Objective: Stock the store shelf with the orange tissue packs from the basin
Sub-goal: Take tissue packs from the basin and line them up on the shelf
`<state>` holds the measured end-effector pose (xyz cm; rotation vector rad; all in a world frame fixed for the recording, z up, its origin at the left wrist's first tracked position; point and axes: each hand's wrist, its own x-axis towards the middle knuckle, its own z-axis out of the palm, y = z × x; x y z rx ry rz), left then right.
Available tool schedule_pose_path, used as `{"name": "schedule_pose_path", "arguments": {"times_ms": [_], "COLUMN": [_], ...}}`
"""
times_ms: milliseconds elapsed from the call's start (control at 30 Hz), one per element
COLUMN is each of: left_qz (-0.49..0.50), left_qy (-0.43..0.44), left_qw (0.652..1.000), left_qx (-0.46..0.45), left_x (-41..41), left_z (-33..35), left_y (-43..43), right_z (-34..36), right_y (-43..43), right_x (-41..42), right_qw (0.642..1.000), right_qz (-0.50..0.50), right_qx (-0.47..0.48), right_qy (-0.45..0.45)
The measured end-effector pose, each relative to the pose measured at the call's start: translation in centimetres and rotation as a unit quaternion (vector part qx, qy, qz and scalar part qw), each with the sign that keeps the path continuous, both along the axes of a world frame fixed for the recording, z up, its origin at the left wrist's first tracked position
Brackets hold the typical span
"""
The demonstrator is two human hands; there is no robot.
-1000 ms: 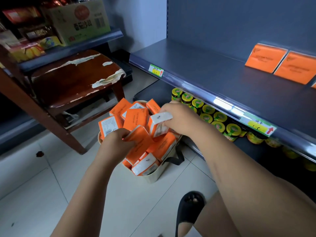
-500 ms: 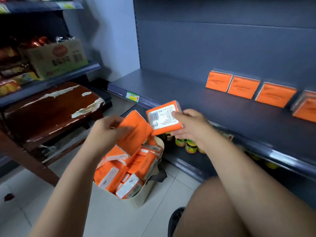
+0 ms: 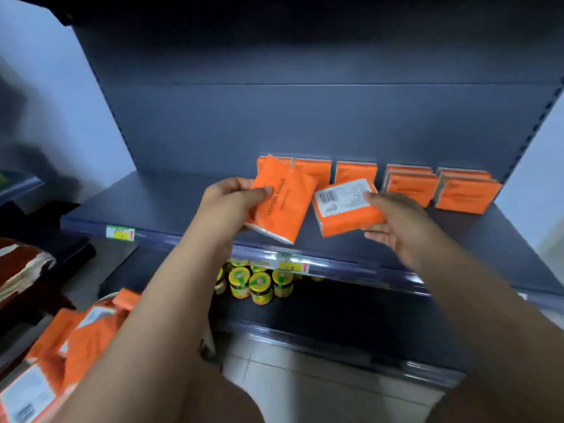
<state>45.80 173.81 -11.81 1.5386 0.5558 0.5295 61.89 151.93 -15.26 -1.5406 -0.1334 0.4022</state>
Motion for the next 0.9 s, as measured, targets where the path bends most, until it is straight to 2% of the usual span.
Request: {"name": "schedule_pose_path", "arguments": {"times_ms": [67,233,300,400,567,700,800,900], "left_qz": [-0.021,-0.024,-0.008,-0.005,-0.043,-0.032,-0.022,-0.047], "left_qy": [0.003,0.0,-0.02,-0.035,-0.015,-0.067,-0.053,-0.039], "left_qw": [1.0,0.989,0.99,0.993,0.986,0.991,0.994,0.995], "left_qx": [0.012,0.148,0.136,0.109,0.163,0.113,0.094,0.075], "left_x": [2.5,6.0,6.5,7.6,11.5,14.3,15.0,15.2], "left_z": [0.3,-0.9,-2.6,-5.2,-5.8,-6.1,-8.2,-9.2], "left_y": [-1.2,-1.7,-1.7,-1.8,-0.7,-0.6,-0.8,-0.7], "right_z": [0.1,0.2,0.2,0.2,-0.7,-1.7,-2.4,-2.8], "right_y": [-0.7,-2.2,-2.4,-2.1,-1.8,-1.6,-1.7,-1.7], "right_x": [1.4,3.6,4.2,5.2,7.6,9.8,10.4,10.7], "right_qw": [0.999,0.995,0.994,0.98,0.969,0.981,0.988,0.997], "right_qz": [-0.032,-0.096,-0.096,-0.107,-0.082,-0.045,-0.003,-0.021], "right_qx": [0.018,0.012,0.028,0.109,0.15,0.124,0.121,0.068], "right_qy": [-0.005,0.002,0.046,0.13,0.18,0.145,0.1,-0.001]}}
